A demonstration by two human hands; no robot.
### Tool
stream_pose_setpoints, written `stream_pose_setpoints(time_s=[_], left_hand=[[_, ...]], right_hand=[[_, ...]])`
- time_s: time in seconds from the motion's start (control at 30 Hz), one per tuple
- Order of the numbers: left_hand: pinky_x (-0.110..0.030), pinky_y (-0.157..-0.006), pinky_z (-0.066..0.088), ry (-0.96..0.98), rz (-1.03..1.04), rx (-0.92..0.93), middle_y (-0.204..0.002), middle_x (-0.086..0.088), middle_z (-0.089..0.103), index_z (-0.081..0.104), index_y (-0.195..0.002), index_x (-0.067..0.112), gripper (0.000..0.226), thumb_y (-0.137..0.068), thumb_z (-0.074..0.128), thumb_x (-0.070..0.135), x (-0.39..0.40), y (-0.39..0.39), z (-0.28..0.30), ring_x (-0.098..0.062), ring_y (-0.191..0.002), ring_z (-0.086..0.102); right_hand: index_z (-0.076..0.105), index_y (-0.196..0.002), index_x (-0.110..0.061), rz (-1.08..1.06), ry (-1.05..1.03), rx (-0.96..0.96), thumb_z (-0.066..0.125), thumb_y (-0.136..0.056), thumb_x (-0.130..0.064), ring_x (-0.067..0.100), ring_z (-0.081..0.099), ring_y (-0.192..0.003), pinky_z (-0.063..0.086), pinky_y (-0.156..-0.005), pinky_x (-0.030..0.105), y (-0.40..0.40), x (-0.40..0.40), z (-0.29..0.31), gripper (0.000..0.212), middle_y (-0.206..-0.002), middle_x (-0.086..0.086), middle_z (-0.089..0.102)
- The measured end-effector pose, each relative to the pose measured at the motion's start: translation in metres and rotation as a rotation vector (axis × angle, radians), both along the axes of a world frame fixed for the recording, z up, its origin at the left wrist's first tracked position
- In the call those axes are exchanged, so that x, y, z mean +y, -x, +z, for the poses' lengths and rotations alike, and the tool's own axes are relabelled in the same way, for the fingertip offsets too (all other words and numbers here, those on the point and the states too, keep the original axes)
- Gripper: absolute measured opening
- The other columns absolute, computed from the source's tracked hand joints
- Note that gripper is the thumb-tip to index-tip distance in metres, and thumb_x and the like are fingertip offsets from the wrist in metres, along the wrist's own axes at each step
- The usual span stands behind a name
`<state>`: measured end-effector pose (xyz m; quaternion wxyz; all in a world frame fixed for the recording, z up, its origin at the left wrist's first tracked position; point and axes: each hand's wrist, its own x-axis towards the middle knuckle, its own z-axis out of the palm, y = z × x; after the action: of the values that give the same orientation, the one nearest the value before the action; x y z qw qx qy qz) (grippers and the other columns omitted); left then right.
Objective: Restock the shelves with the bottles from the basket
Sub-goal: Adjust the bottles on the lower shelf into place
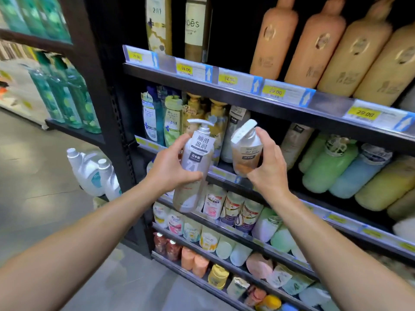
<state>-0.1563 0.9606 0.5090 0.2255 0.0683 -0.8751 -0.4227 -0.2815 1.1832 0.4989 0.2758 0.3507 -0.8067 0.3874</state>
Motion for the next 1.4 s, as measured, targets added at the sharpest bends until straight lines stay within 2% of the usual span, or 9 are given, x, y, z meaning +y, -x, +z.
stream_pose_setpoints(time_s=[0.2, 0.33, 0.43, 0.63, 0.7, 0.9, 1.1, 1.23, 1.4], left_hand=[[-0.016, -0.076, 0.05, -0.002, -0.043, -0.01, -0.113, 0.021, 0.066, 0.041, -0.144, 0.038, 0.097, -0.06, 0.088, 0.025, -0.032, 0.012, -0.01, 0.008, -0.095, 0.062], [-0.033, -0.085, 0.055, -0.009, -0.048, 0.008, -0.115, 0.015, 0.067, 0.042, -0.141, 0.04, 0.095, -0.06, 0.088, 0.025, -0.043, 0.021, -0.014, -0.005, -0.098, 0.064], [-0.033, -0.086, 0.055, -0.017, -0.056, 0.016, -0.118, 0.016, 0.065, 0.041, -0.142, 0.039, 0.096, -0.061, 0.09, 0.024, -0.049, 0.026, -0.016, -0.001, -0.099, 0.063], [-0.01, -0.071, 0.047, 0.015, -0.086, 0.021, -0.112, 0.02, 0.065, 0.039, -0.138, 0.044, 0.093, -0.06, 0.088, 0.029, -0.058, 0.037, -0.016, 0.019, -0.097, 0.054], [-0.001, -0.069, 0.043, 0.022, -0.098, 0.023, -0.113, 0.021, 0.064, 0.038, -0.139, 0.043, 0.094, -0.061, 0.088, 0.029, -0.059, 0.041, -0.016, 0.022, -0.096, 0.053], [-0.001, -0.072, 0.041, 0.01, -0.11, 0.032, -0.119, 0.022, 0.062, 0.039, -0.143, 0.039, 0.097, -0.06, 0.089, 0.029, -0.06, 0.048, -0.024, 0.024, -0.096, 0.051], [0.004, -0.071, 0.036, -0.005, -0.113, 0.033, -0.126, 0.019, 0.057, 0.04, -0.146, 0.033, 0.099, -0.061, 0.09, 0.023, -0.056, 0.052, -0.032, 0.032, -0.097, 0.045], [0.003, -0.069, 0.037, -0.014, -0.115, 0.028, -0.122, 0.017, 0.059, 0.04, -0.145, 0.033, 0.098, -0.061, 0.09, 0.024, -0.054, 0.054, -0.032, 0.029, -0.096, 0.047], [0.0, -0.069, 0.041, -0.044, -0.114, 0.03, -0.117, 0.018, 0.062, 0.04, -0.142, 0.039, 0.097, -0.06, 0.09, 0.025, -0.051, 0.056, -0.031, 0.004, -0.096, 0.059]], right_hand=[[0.026, -0.141, -0.054, -0.081, 0.12, -0.191, 0.087, -0.061, -0.031, 0.014, 0.052, -0.123, 0.043, -0.097, 0.029, 0.008, -0.03, -0.004, 0.103, -0.138, -0.021, 0.046], [0.023, -0.136, -0.065, -0.109, 0.153, -0.284, 0.085, -0.059, -0.033, 0.009, 0.056, -0.117, 0.049, -0.094, 0.031, 0.013, -0.041, -0.007, 0.104, -0.136, -0.021, 0.049], [0.023, -0.13, -0.07, -0.139, 0.161, -0.382, 0.088, -0.057, -0.031, 0.007, 0.057, -0.117, 0.05, -0.095, 0.033, 0.018, -0.047, -0.011, 0.105, -0.132, -0.022, 0.053], [0.041, -0.103, -0.034, -0.213, 0.098, -0.444, 0.09, -0.062, -0.027, 0.014, 0.06, -0.098, 0.055, -0.086, 0.04, 0.036, -0.056, -0.01, 0.064, -0.107, -0.007, 0.06], [0.042, -0.1, -0.03, -0.23, 0.069, -0.477, 0.091, -0.063, -0.026, 0.016, 0.061, -0.1, 0.055, -0.085, 0.036, 0.043, -0.057, -0.007, 0.062, -0.109, -0.004, 0.061], [0.05, -0.098, -0.016, -0.343, 0.012, -0.529, 0.09, -0.066, -0.036, 0.022, 0.063, -0.094, 0.046, -0.07, 0.029, 0.055, -0.061, -0.002, 0.055, -0.098, 0.0, 0.061], [0.045, -0.115, -0.019, -0.363, 0.084, -0.466, 0.091, -0.062, -0.037, 0.024, 0.06, -0.1, 0.054, -0.084, 0.044, 0.041, -0.067, -0.005, 0.073, -0.112, 0.005, 0.061], [0.046, -0.117, -0.016, -0.384, 0.095, -0.471, 0.089, -0.064, -0.04, 0.026, 0.06, -0.102, 0.054, -0.086, 0.045, 0.04, -0.068, -0.005, 0.072, -0.113, 0.006, 0.061], [0.042, -0.108, -0.019, -0.362, 0.052, -0.51, 0.086, -0.069, -0.04, 0.025, 0.061, -0.101, 0.052, -0.081, 0.037, 0.043, -0.066, -0.004, 0.063, -0.108, 0.003, 0.06]])
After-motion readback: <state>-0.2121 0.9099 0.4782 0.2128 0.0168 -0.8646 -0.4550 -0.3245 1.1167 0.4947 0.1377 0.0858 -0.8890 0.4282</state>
